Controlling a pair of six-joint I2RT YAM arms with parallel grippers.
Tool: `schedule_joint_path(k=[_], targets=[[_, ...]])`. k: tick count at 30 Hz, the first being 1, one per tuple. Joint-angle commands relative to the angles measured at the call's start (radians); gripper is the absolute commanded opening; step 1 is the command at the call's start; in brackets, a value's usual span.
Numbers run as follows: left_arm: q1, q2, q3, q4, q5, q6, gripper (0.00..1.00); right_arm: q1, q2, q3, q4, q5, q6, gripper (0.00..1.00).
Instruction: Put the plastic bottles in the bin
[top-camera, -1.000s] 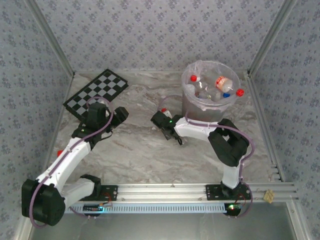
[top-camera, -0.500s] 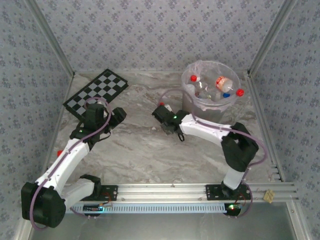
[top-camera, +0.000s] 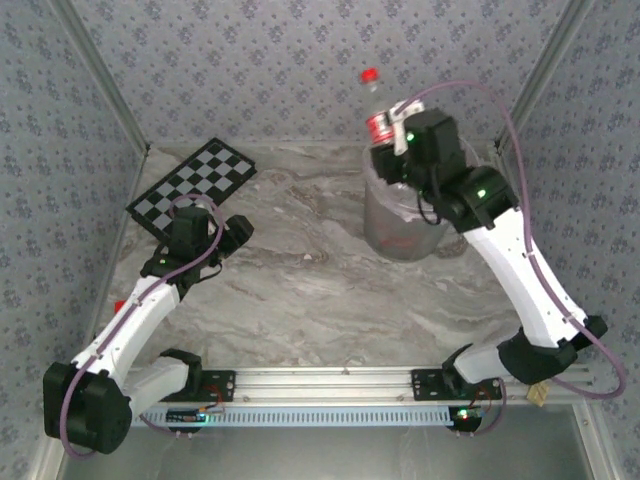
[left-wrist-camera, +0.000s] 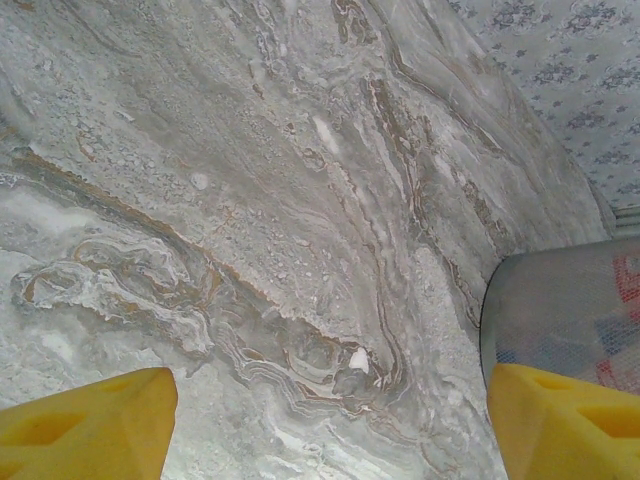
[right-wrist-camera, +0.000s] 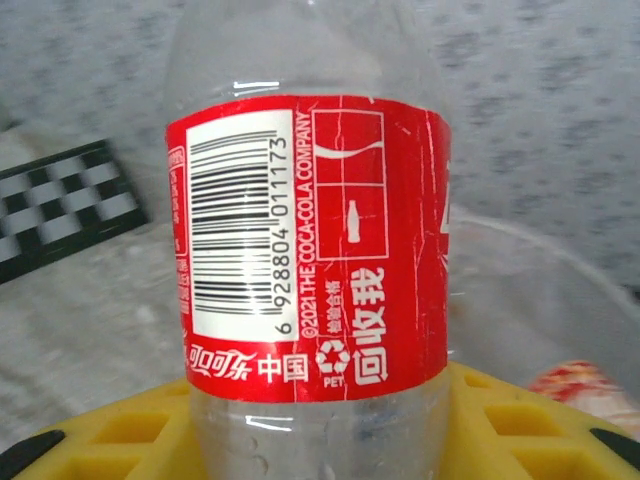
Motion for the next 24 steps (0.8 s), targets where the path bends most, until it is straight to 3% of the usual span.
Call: schedule_joint_path(k=[1, 8, 24], targets=[[0.007, -0.014, 0.023, 0.007, 0.018, -0.006, 0.81, -0.115, 0.088, 0.038, -0.096, -0.085, -0.075, 0.50], [0.007, -0.057, 0.013, -0.026, -0.002, 0.000, 0.81, -0.242, 0.160, 0.057, -0.097, -0.179, -0.084, 0.50], [0.009, -0.036, 0.030, -0.035, 0.006, 0.047, 0.81, -0.264, 0.177, 0.067, -0.266, -0.175, -0.145, 0.58]])
